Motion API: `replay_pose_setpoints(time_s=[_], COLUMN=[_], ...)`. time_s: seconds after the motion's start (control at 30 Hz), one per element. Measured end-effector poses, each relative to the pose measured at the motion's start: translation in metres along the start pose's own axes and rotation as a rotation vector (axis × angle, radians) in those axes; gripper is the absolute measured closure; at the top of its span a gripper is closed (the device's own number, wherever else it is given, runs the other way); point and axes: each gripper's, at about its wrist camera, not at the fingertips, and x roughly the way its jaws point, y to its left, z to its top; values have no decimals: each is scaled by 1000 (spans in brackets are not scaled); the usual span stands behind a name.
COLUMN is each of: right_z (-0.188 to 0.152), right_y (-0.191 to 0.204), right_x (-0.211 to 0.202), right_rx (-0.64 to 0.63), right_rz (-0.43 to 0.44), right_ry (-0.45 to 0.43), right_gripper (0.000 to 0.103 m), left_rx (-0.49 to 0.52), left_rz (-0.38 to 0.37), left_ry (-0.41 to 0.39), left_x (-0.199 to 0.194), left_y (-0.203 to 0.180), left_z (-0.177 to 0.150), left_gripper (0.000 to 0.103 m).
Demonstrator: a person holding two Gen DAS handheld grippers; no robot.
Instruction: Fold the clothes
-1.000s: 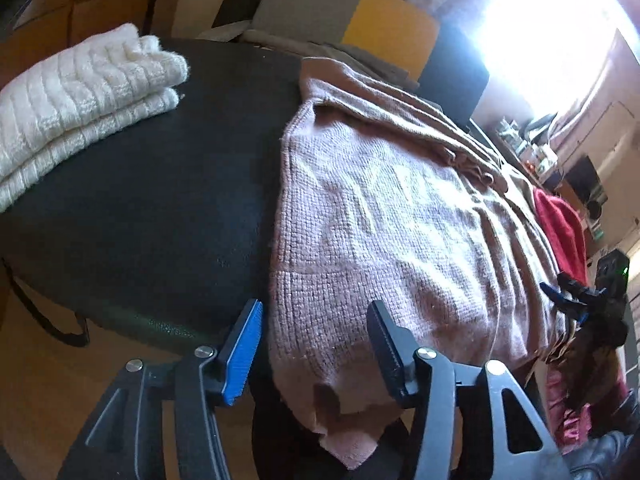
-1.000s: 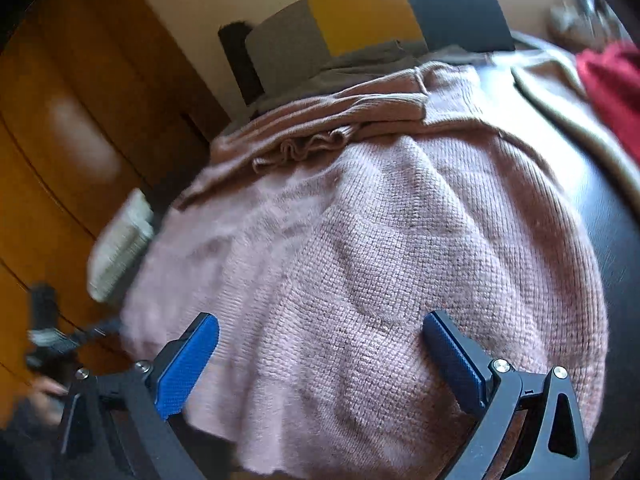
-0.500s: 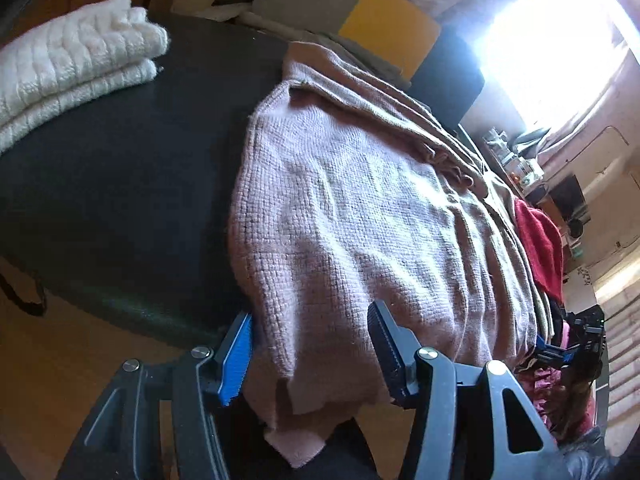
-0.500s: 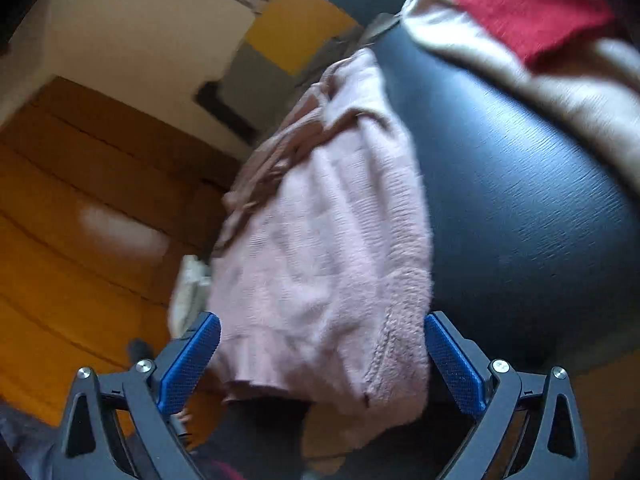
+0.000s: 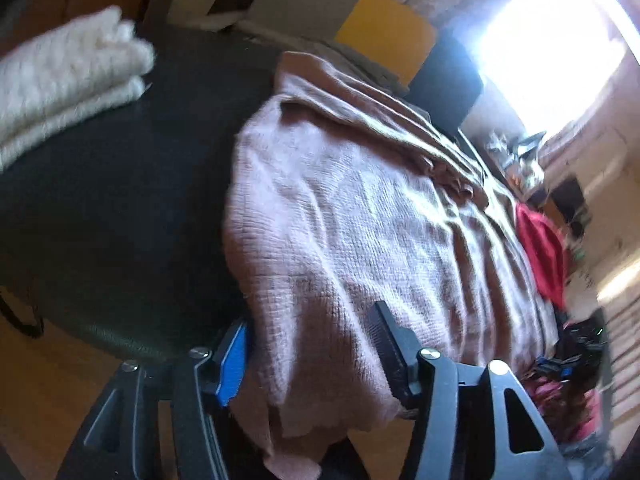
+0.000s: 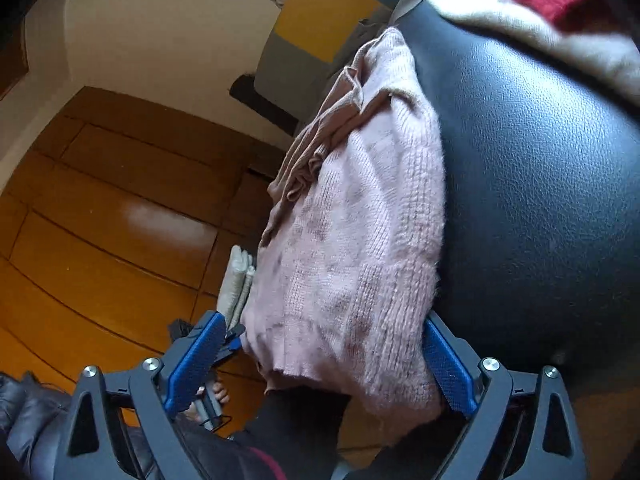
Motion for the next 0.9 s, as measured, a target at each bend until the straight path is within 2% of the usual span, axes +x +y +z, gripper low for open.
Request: replay_pose_setpoints(time_s=[0.03, 0.1, 0.17, 0.33, 0.4, 0.43, 0.5, 0.57, 0.63, 0.73, 0.77, 0.8, 0.83, 0.87, 0.9], right_z=[-5, -15, -16, -22, -25, -27, -31, -28, -24, -24, -24, -24, -24, -23, -22], right_y=[-1, 3, 4, 7, 11, 14, 15, 15, 20, 30, 32, 32, 30, 26, 19], right_x=[7, 23, 23, 23, 26, 28, 28, 29, 32, 30, 28, 28, 29, 30, 29], right_rx=[6, -34, -29, -57, -99, -119, -119, -105, -104, -165, -178, -188, -180, -169, -138], right_rz=[35, 17, 28, 22, 13, 15, 6, -5, -57, -194, -230, -266, -296, -321, -306], right_ry=[52, 115, 83, 23, 4, 0, 3, 29, 62, 104, 112, 119, 117, 117, 121], right_gripper=[6, 4, 4, 8, 4, 1, 0, 0, 2, 23, 45, 85, 95, 95, 95], left_rx=[55, 151, 203, 147, 102, 85, 51, 11, -51, -62, -42, -34, -47, -68, -88], left_rz=[10, 35, 52, -5, -16, -15, -7, 9, -21, -20, -3, 5, -4, -22, -40], left_ry=[-13, -26, -4, 12, 16, 18, 21, 25, 33, 25, 19, 14, 9, 3, -3], left_x=[1, 2, 2, -3, -3, -4, -5, -8, -9, -10, -10, -10, -9, -9, -9], left_y=[-6, -17, -23, -15, -10, -8, -3, 8, 22, 23, 19, 17, 18, 20, 23], left_z=[-4, -13, -19, -22, -19, -18, -16, -14, -11, -12, -14, -15, -15, -15, -15], left_gripper=[31, 29, 29, 30, 31, 34, 50, 80, 87, 89, 88, 87, 86, 81, 80])
